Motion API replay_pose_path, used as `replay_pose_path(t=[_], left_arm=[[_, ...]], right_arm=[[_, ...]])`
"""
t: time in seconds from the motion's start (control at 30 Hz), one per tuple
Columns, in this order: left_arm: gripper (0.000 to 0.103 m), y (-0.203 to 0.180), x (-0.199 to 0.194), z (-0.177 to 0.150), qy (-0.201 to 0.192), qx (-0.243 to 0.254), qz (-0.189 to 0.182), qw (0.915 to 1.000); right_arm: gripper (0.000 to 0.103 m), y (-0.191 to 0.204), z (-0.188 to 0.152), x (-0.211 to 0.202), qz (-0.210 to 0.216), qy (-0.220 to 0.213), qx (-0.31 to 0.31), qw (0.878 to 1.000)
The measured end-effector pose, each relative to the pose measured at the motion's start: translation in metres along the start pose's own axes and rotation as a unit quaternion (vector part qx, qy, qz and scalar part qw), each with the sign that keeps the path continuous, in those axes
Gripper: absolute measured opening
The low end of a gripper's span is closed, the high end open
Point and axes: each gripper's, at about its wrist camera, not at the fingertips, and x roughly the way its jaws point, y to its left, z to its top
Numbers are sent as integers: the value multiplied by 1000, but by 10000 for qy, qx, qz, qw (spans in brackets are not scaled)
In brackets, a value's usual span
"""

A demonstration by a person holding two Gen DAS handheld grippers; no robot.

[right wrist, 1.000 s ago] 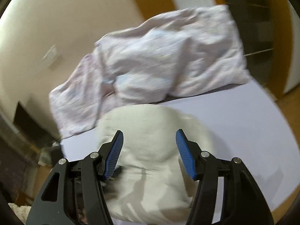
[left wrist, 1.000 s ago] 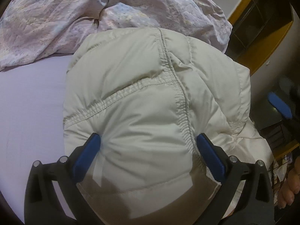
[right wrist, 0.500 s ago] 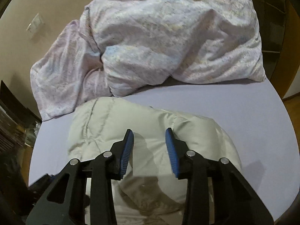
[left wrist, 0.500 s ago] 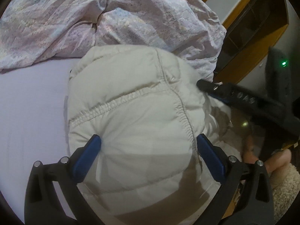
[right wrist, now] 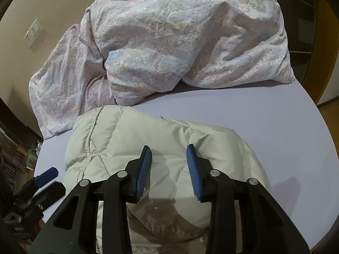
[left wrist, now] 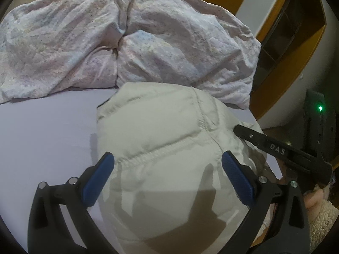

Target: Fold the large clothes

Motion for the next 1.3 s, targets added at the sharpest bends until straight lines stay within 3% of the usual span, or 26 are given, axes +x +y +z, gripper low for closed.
replay_pose_path(t=[0.73, 1.3], left_arm=[[100, 6, 12, 9, 63, -31, 281, 9996], [101, -12, 34, 26, -143, 303, 695, 9970]], right_arm=[[36, -32, -15, 34, -416, 196, -168, 9988], [36, -39, -16, 15, -336, -181, -173, 9991]])
